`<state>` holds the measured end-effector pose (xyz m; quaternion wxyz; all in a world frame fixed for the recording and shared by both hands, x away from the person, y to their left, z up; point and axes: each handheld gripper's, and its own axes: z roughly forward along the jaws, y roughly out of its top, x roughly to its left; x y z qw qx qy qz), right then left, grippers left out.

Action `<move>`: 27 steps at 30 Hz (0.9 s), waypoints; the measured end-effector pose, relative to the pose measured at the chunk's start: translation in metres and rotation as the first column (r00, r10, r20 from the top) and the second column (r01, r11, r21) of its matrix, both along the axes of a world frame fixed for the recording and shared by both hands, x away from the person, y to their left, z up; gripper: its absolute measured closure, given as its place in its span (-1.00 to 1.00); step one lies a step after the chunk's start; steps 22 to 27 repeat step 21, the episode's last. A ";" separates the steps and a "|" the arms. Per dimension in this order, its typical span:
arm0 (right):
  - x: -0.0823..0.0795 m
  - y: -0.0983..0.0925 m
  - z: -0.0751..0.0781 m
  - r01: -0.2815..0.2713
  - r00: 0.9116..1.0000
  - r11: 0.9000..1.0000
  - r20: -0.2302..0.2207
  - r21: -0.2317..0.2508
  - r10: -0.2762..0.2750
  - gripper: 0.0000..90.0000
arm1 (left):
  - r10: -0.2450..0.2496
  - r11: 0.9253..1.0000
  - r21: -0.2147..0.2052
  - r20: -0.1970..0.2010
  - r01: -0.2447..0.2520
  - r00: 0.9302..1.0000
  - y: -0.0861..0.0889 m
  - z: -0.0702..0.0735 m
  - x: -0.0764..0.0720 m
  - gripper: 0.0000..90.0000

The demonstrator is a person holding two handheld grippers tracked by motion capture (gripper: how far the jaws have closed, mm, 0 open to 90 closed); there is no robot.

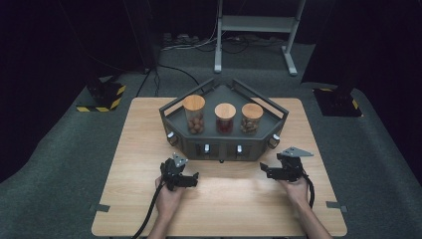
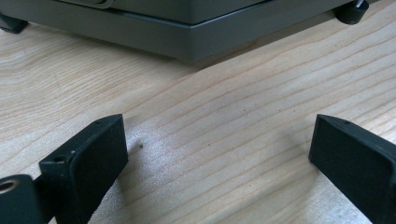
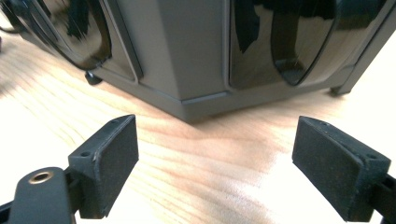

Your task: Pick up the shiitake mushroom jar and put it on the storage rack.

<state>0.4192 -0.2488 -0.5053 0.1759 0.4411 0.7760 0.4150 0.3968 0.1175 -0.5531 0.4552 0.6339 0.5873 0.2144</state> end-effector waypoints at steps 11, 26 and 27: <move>0.000 0.007 -0.026 -0.013 0.999 0.998 -0.050 -0.063 0.010 -0.70 | -0.001 1.000 0.003 -0.001 0.001 1.000 0.000 0.000 0.000 -0.91; 0.000 0.014 -0.035 -0.015 0.999 0.988 -0.044 -0.151 0.009 -0.72 | -0.005 1.000 0.006 0.000 0.005 1.000 0.000 0.000 0.000 -0.93; 0.000 0.014 -0.035 -0.015 0.999 0.988 -0.044 -0.151 0.009 -0.72 | -0.005 1.000 0.006 0.000 0.005 1.000 0.000 0.000 0.000 -0.93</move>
